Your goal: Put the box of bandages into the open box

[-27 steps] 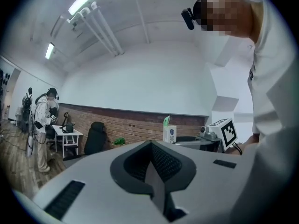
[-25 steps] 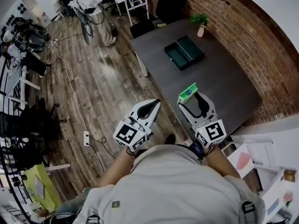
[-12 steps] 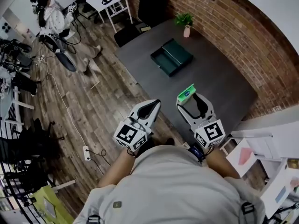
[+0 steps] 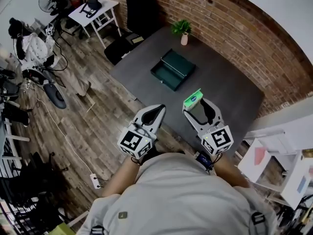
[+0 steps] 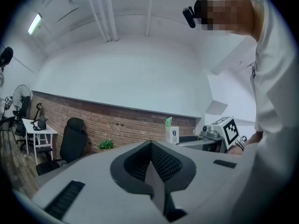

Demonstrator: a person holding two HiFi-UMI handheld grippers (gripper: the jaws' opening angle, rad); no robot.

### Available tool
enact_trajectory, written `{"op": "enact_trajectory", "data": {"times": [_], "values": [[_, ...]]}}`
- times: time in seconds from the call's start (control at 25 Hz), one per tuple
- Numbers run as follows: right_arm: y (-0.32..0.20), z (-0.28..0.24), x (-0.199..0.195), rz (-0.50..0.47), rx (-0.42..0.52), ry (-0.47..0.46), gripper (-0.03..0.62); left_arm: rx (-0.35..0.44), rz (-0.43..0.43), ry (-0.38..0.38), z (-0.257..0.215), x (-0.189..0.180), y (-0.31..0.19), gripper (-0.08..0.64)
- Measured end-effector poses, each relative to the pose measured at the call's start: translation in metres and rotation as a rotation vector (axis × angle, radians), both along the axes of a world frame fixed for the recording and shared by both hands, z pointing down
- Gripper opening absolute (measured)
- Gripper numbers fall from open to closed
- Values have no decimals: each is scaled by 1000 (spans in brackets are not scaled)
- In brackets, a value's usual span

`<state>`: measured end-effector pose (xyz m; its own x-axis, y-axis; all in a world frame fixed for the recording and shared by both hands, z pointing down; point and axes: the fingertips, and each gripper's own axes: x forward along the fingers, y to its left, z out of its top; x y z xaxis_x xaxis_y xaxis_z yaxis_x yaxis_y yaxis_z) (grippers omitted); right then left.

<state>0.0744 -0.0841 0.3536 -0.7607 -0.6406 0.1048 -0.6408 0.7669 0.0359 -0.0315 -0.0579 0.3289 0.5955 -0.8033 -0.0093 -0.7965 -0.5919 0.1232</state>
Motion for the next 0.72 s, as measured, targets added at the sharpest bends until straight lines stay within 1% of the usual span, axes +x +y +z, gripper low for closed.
{"op": "enact_trajectory", "data": {"times": [0.08, 0.16, 0.28, 0.44, 0.72], "values": [[-11, -2, -15, 26, 2, 6, 298, 20, 5, -39, -1, -19, -9, 17], [-20, -3, -32, 48, 8, 9, 298, 33, 23, -52, -3, -38, -16, 17], [-27, -4, -58, 86, 8, 10, 298, 20, 52, -24, -1, -68, -26, 17], [-34, -4, -89, 116, 8, 20, 298, 2, 60, -3, 1, -106, -36, 17], [-53, 9, -115, 153, -34, 48, 298, -20, 97, 7, 15, -134, -58, 15]]}}
